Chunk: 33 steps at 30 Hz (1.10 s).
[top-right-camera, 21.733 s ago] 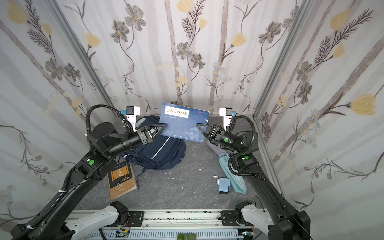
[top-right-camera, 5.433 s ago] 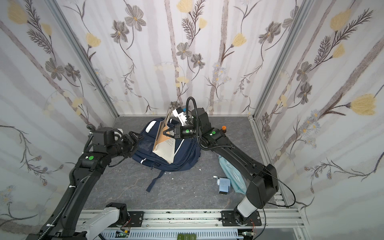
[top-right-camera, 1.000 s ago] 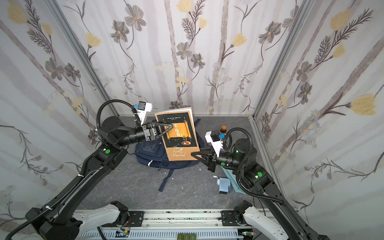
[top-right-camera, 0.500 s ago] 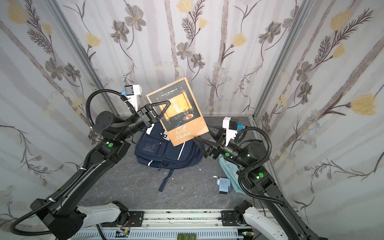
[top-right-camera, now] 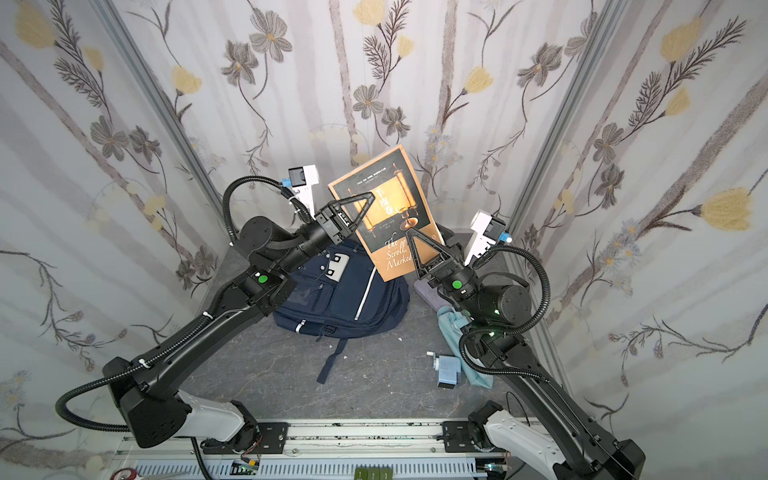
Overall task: Pack the student bag
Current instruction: 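Lift the brown paperback high above the backpack with both grippers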
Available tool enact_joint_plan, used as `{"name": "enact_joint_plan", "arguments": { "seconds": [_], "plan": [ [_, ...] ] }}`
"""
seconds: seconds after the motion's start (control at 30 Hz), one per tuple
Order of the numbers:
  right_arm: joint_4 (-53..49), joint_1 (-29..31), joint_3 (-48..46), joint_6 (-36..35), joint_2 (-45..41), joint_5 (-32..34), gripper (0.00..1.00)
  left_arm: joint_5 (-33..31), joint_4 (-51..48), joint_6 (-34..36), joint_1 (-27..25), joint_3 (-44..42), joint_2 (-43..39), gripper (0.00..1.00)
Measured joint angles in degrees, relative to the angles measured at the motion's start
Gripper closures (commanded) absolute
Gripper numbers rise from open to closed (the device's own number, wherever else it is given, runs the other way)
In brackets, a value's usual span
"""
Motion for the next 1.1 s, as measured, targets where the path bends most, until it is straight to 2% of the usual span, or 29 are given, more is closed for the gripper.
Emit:
{"name": "enact_joint_plan", "arguments": {
  "seconds": [0.3, 0.73, 0.77, 0.8, 0.87, 1.0, 1.1],
  "plan": [
    [0.3, 0.0, -4.8, 4.3, -1.7, 5.3, 0.01, 2.5, -1.3, 0.2, 0.0, 1.6, 0.5, 1.00],
    [-3.5, -0.4, -5.3, 2.5, -6.0, 5.7, 0.01, 3.3, -2.1, 0.2, -0.2, -0.9, -6.5, 1.00],
    [-3.5, -0.4, -5.3, 2.1, -5.9, 5.7, 0.01, 3.3, -2.0, 0.2, -0.2, -1.0, -6.6, 0.53],
    [-3.6, -0.4, -5.2, 2.2, -5.7, 5.6, 0.01, 3.3, -1.5, 0.2, -0.2, -1.6, -6.6, 1.00],
    [-3.3, -0.4, -4.9, 2.3, -4.7, 4.8, 0.04, 2.6, 3.1, 0.1, -0.2, -2.4, -5.9, 1.00],
    [-2.2, 0.1, -4.7, 3.7, -2.5, 2.6, 0.12, -9.1, 17.2, 0.4, -0.2, -2.4, -3.7, 1.00],
    [-0.9, 0.8, -4.6, 4.9, -1.4, 2.2, 0.16, -13.8, 24.5, 0.0, -0.2, -2.2, -2.3, 1.00]
  ]
}}
